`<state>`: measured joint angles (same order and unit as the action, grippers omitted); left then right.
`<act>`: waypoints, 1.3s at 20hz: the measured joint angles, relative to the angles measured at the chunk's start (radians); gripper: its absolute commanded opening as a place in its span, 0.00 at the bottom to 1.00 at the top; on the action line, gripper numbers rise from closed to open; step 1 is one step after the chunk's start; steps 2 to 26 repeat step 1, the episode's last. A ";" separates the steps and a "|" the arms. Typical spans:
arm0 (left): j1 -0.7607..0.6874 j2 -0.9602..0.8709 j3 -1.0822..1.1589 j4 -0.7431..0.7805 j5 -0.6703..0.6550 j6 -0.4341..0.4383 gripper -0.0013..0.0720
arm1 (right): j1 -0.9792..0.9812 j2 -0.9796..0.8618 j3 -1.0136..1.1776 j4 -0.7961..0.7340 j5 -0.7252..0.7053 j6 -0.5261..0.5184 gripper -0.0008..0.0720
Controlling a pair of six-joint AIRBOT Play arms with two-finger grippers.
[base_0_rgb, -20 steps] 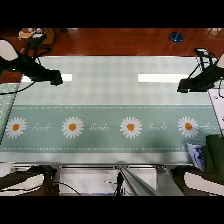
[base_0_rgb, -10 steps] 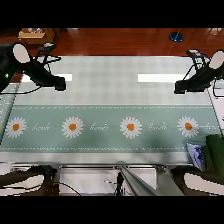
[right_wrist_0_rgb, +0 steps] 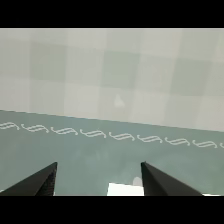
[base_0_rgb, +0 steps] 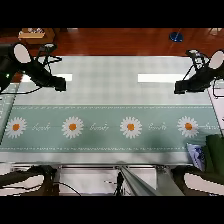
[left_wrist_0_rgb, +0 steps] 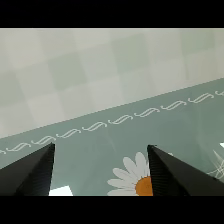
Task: Fold the shirts.
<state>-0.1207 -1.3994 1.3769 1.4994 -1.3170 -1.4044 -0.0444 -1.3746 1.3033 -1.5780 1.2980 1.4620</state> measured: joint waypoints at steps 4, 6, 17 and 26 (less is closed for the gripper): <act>0.000 0.000 0.000 0.000 0.000 0.000 0.94 | 0.000 0.000 0.000 0.000 0.000 0.000 0.84; 0.000 0.000 0.000 0.000 0.000 0.000 0.94 | 0.000 0.000 0.000 0.000 0.000 0.000 0.84; 0.000 0.000 0.000 0.000 0.000 0.000 0.94 | 0.000 0.000 0.000 0.000 0.000 0.000 0.84; 0.000 0.000 0.000 0.000 0.000 0.000 0.94 | 0.000 0.000 0.000 0.000 0.000 0.000 0.84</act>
